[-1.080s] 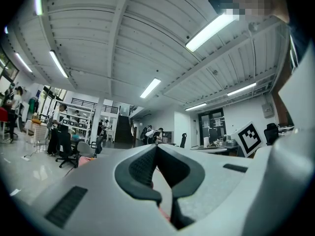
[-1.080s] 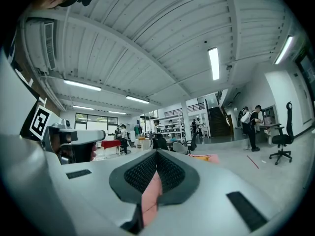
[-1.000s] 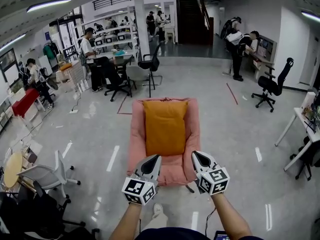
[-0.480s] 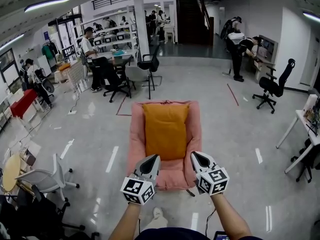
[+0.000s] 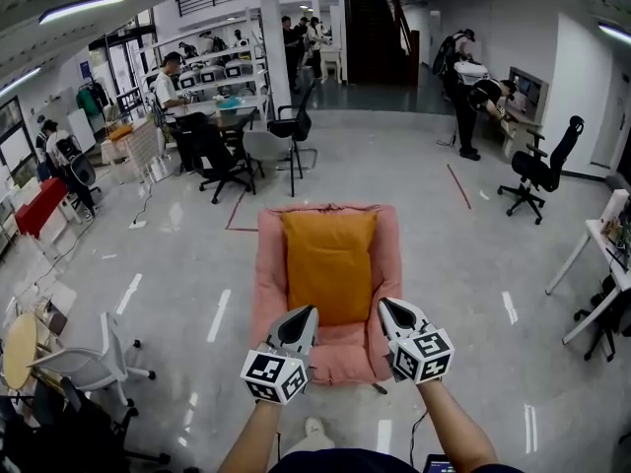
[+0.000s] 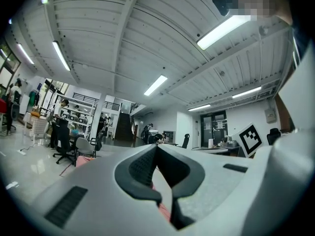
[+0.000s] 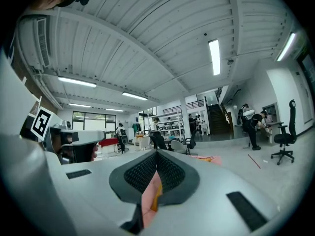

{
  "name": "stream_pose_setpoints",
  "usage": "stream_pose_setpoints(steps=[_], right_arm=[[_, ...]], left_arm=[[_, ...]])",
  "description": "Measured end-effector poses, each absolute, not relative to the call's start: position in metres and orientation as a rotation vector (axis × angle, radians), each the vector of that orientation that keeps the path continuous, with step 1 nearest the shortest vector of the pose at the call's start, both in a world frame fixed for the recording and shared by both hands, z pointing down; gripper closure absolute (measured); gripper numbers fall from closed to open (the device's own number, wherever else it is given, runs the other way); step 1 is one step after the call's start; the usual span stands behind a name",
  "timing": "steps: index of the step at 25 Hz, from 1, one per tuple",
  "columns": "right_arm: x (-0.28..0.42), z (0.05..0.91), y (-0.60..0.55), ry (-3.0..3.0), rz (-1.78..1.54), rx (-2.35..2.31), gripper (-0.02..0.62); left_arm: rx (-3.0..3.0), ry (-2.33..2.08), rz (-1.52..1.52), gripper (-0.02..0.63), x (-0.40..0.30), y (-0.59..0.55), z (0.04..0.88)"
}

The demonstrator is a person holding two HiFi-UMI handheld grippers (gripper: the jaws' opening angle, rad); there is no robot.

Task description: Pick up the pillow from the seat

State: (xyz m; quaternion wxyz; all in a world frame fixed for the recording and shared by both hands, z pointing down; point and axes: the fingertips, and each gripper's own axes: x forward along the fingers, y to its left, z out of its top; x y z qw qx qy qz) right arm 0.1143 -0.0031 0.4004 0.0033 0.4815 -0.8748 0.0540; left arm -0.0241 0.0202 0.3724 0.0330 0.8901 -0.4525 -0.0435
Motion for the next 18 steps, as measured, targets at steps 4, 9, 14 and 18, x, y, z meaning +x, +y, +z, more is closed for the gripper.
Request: stream_pose_setpoints(steps=[4, 9, 14, 18], right_arm=[[0.105, 0.395, -0.023, -2.730, 0.157, 1.505, 0.578], [0.090, 0.390, -0.050, -2.721, 0.156, 1.512, 0.578], [0.074, 0.388, -0.077, -2.718, 0.154, 1.518, 0.578], [0.062, 0.390, -0.093, -2.709, 0.158, 1.520, 0.578]], left_arm=[[2.736, -1.369, -0.132, 0.603, -0.031, 0.000, 0.372], [2.739, -1.356, -0.141, 0.603, -0.045, -0.026, 0.369], [2.742, -1.350, -0.137, 0.603, -0.060, -0.052, 0.367], [2.742, -1.338, -0.130, 0.603, -0.070, -0.072, 0.370]])
